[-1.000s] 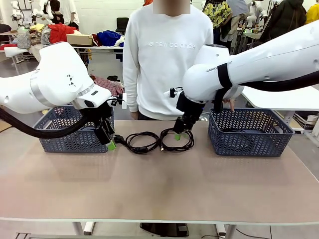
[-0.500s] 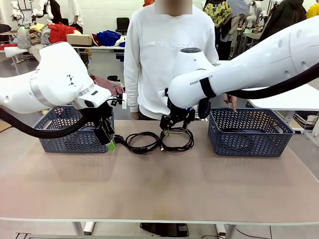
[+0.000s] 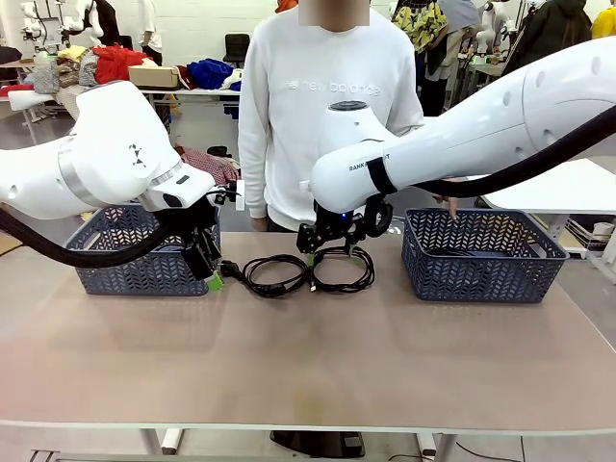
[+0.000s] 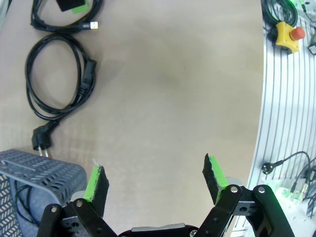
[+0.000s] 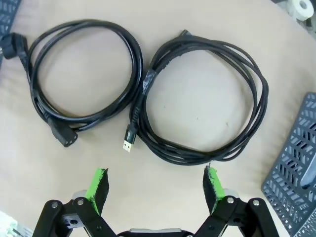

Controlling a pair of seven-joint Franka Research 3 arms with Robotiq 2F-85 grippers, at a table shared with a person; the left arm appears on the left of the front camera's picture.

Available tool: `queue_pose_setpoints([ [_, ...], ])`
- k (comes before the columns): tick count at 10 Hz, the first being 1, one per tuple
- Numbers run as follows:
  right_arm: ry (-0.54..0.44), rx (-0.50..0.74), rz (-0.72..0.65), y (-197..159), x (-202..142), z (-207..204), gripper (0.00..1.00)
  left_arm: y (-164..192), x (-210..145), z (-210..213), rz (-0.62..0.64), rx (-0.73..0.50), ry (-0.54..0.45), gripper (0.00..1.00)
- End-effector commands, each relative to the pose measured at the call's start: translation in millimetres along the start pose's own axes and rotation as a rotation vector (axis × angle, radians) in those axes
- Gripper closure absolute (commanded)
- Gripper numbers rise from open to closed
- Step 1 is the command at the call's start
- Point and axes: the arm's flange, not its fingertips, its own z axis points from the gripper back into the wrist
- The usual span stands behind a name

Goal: Organize the cables according to human instructions.
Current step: Pick up a bundle of cables and place it in the basket indicated by the human.

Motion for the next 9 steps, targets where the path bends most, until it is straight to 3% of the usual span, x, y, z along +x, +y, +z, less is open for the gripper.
queue_pose_setpoints([
  [1,-0.017,0.017,-0.056,0.7,4.8,-0.4,0.00,-0.6,-1.4,0.3,0.010,0.001,-0.001,0.00],
  [2,0.000,0.000,0.000,0.0,0.0,0.0,0.00,-0.6,-1.4,0.3,0.010,0.001,-0.001,0.00],
  [9,0.015,0.010,-0.046,-0.5,9.2,-9.5,0.00,-0.6,-1.4,0.3,0.010,0.001,-0.001,0.00],
])
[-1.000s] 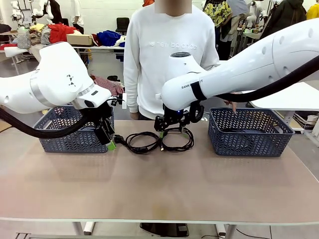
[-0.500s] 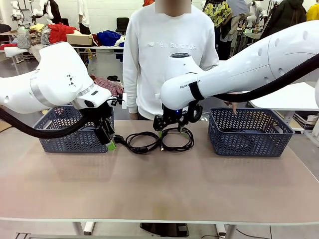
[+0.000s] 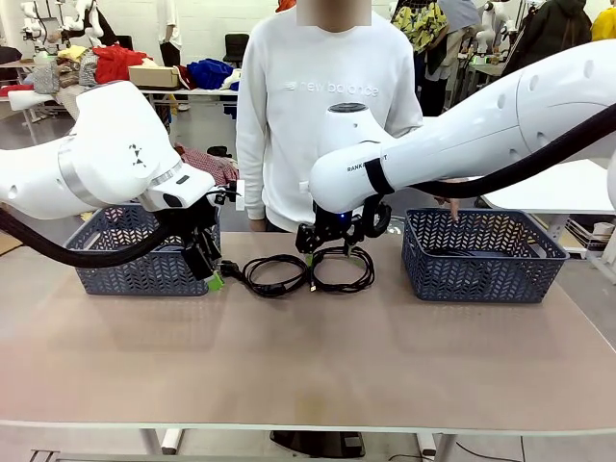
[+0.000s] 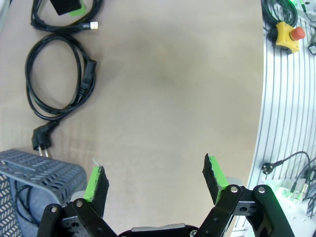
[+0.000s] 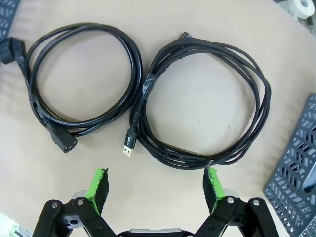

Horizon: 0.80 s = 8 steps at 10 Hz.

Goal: Organize the cables according to human instructions.
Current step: Pick up a bundle of cables and place it in the basket indicated by the human.

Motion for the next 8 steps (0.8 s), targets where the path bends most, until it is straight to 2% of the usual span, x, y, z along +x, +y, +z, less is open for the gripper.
queue_pose_setpoints([
  [1,0.016,0.008,-0.057,1,10,-8,0.00,-1,-1,0,0.010,0.001,-0.001,0.00],
  [4,0.037,0.000,-0.153,3,18,-24,0.00,-1,-1,0,0.010,0.001,-0.001,0.00],
  [8,0.041,-0.008,-0.210,8,29,-37,0.00,-1,-1,0,0.010,0.001,-0.001,0.00],
])
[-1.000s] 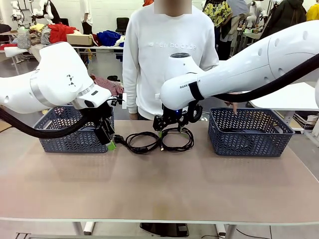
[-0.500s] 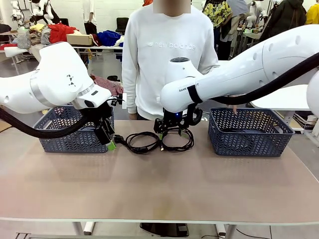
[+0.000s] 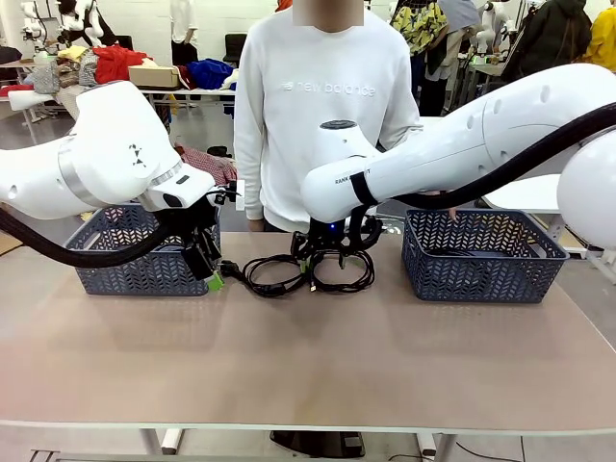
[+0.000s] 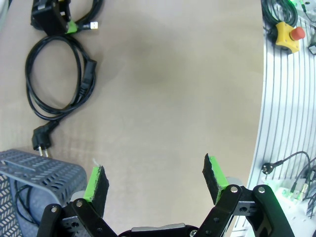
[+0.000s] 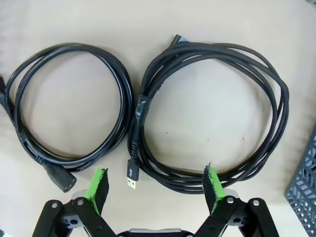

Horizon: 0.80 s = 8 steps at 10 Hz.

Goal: Organize the cables according to human instructions.
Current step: Pick up a bundle of cables and place it in the basket indicated by the human.

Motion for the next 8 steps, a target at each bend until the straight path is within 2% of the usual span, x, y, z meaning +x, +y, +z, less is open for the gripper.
queue_pose_setpoints([
  [1,0.013,-0.017,-0.060,5,9,-1,0.00,-1,-1,0,0.010,0.001,-0.001,0.00],
  [8,0.045,-0.016,-0.151,4,31,-16,0.00,-1,-1,0,0.010,0.001,-0.001,0.00],
])
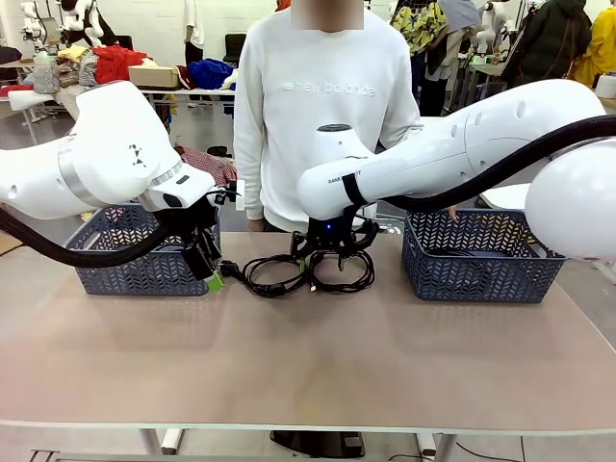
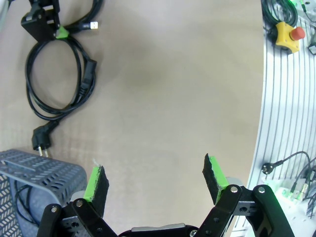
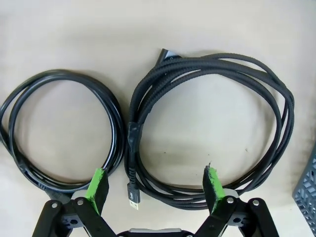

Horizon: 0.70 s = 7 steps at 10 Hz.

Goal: Organize the cables according to human instructions.
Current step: Pick up a bundle of cables and place it in the basket indicated by the human.

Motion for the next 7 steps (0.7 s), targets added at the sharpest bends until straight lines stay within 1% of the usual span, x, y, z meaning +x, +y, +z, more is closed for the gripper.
queue_pose_setpoints([
  [1,0.014,-0.020,-0.060,7.3,9.7,-1.1,0.00,-0.6,-1.4,0.3,0.010,0.001,-0.001,0.00],
  [7,0.031,-0.050,-0.076,7.4,18.2,-5.2,0.00,-0.6,-1.4,0.3,0.010,0.001,-0.001,0.00],
])
